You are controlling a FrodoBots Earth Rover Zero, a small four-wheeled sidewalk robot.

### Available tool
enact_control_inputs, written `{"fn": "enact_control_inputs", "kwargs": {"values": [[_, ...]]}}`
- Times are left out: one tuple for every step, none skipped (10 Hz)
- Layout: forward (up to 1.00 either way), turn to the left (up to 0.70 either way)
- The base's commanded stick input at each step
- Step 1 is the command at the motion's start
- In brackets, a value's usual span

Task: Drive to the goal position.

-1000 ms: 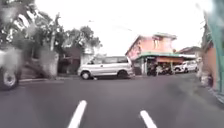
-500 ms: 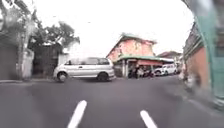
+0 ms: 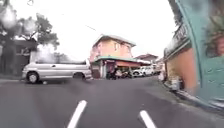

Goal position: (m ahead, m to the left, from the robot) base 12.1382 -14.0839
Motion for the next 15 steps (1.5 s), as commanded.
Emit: {"fn": "enact_control_inputs", "kwargs": {"values": [[1.00,0.10],[1.00,0.18],[1.00,0.08],[1.00,0.02],[1.00,-0.25],[1.00,-0.40],[1.00,-0.40],[1.00,-0.40],[1.00,-0.40],[1.00,-0.40],[1.00,-0.40],[1.00,-0.40],[1.00,-0.40],[1.00,-0.40],[1.00,-0.38]]}}
